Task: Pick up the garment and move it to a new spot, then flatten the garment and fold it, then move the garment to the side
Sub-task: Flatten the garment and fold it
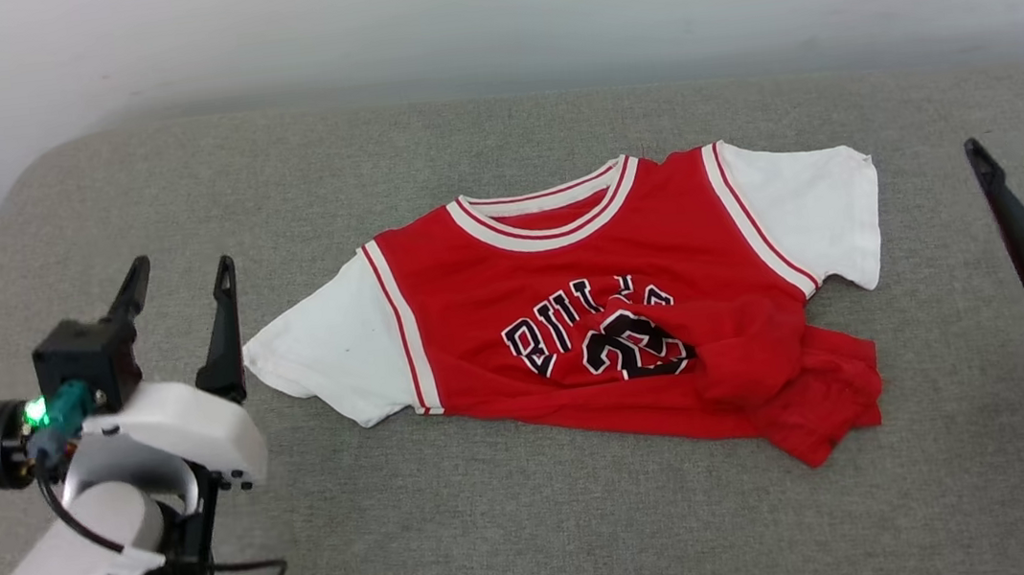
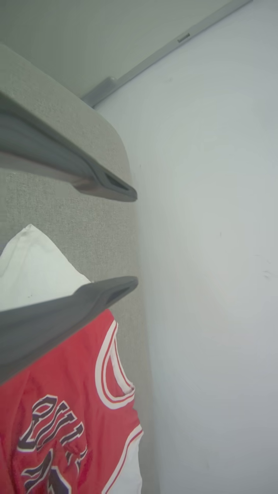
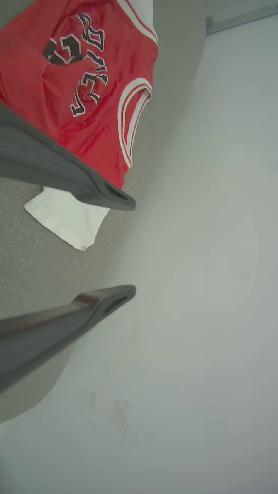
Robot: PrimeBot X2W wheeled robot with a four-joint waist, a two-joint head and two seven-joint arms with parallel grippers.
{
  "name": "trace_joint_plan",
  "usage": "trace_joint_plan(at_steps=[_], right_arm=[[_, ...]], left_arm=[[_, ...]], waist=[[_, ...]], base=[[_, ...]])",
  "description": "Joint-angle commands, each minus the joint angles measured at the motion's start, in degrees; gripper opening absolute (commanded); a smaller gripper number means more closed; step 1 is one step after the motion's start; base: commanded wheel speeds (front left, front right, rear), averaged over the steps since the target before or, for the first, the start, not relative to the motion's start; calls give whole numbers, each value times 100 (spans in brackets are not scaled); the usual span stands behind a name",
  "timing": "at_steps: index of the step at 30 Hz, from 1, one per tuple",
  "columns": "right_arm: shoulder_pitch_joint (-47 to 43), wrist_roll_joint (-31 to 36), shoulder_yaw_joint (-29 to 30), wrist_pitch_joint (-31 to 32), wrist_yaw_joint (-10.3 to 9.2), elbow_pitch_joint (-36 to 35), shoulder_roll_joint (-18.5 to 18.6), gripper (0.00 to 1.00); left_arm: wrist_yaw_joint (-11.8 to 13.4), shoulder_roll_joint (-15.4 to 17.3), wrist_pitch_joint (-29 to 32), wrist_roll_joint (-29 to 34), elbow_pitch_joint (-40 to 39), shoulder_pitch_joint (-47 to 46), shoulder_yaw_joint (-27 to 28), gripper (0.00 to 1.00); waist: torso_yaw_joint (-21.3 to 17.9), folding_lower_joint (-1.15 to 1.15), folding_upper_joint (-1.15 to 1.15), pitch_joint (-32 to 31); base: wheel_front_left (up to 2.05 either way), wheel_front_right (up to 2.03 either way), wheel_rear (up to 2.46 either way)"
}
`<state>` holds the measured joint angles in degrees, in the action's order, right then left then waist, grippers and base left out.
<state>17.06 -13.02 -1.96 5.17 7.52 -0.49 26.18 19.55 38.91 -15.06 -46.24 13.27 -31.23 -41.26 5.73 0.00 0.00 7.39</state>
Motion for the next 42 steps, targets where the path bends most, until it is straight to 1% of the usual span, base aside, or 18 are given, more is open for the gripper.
trace_joint_plan(at_steps=[1, 4, 7, 11, 14, 16, 20, 26, 31, 33, 34, 36, 37, 38, 39, 42], right_arm=[[179, -210, -207, 257, -7, -60, 203, 100], [476, -696, -844, 1043, -6, -87, 687, 100], [773, -1254, -1488, 1895, -6, -121, 1117, 100], [1132, -2064, -2493, 3177, -7, -266, 1744, 100], [1336, -2505, -3067, 3832, -6, -313, 2027, 100], [1468, -2661, -3407, 4095, -7, -275, 2181, 100], [1709, -2840, -3846, 4197, -6, 60, 2157, 100], [2002, -2854, -4420, 3911, -6, 934, 1980, 100], [1831, -3067, -5010, 3655, -3, 1706, 1740, 100], [1745, -3164, -5193, 3498, -3, 1908, 1628, 100], [1745, -3164, -5193, 3498, -3, 1908, 1628, 100], [1777, -3190, -5310, 3201, 4, 2010, 1549, 100], [1803, -3219, -5383, 3074, 4, 2034, 1526, 69], [1848, -3232, -5414, 2905, 5, 2035, 1514, 6], [1907, -3218, -5440, 2736, 4, 2021, 1515, 0], [2020, -3325, -5456, 2320, 4, 1882, 1622, 0]], left_arm=[[115, -63, -13, 221, -180, 273, 222, 100], [282, -255, -13, 702, -575, 806, 727, 100], [291, -477, -14, 1097, -842, 1237, 1132, 100], [185, -791, -15, 1523, -1016, 1605, 1502, 100], [59, -1034, -14, 1803, -1073, 1758, 1724, 100], [-52, -1203, -15, 1969, -1078, 1834, 1849, 100], [-266, -1558, -15, 2261, -1090, 1913, 2095, 100], [-651, -2013, -15, 2613, -966, 1856, 2376, 100], [-942, -2293, -15, 2867, -820, 1799, 2646, 100], [-1021, -2376, -15, 2952, -781, 1833, 2755, 100], [-1021, -2376, -15, 2952, -781, 1833, 2755, 100], [-1088, -2454, -15, 3030, -741, 1896, 2873, 100], [-1113, -2495, -15, 3070, -719, 1920, 2920, 100], [-1151, -2526, -15, 3105, -697, 1940, 2973, 100], [-1178, -2558, -15, 3138, -673, 1970, 3029, 100], [-1267, -2641, -15, 3227, -617, 2082, 3177, 100]], waist=[[18, 0, 0, -1], [45, 0, 0, -2], [99, 0, 0, 23], [210, 0, 0, 108], [304, 0, 0, 205], [363, 0, 0, 275], [478, 0, 0, 469], [650, 0, 0, 765], [713, 0, 0, 879], [696, 0, 0, 878], [696, 0, 0, 878], [639, 0, 0, 854], [606, 0, 0, 831], [566, 0, 0, 798], [523, 0, 0, 754], [388, 0, 0, 591]], base=[[0, 0, 0], [0, 0, 0], [0, 0, 0], [0, 0, 0], [0, 0, 0], [0, 0, 0], [0, 0, 0], [0, 0, 0], [0, 0, 0], [0, 0, 0], [0, 0, 0], [0, 0, 0], [0, 0, 0], [0, 0, 0], [0, 0, 0], [0, 0, 0]])
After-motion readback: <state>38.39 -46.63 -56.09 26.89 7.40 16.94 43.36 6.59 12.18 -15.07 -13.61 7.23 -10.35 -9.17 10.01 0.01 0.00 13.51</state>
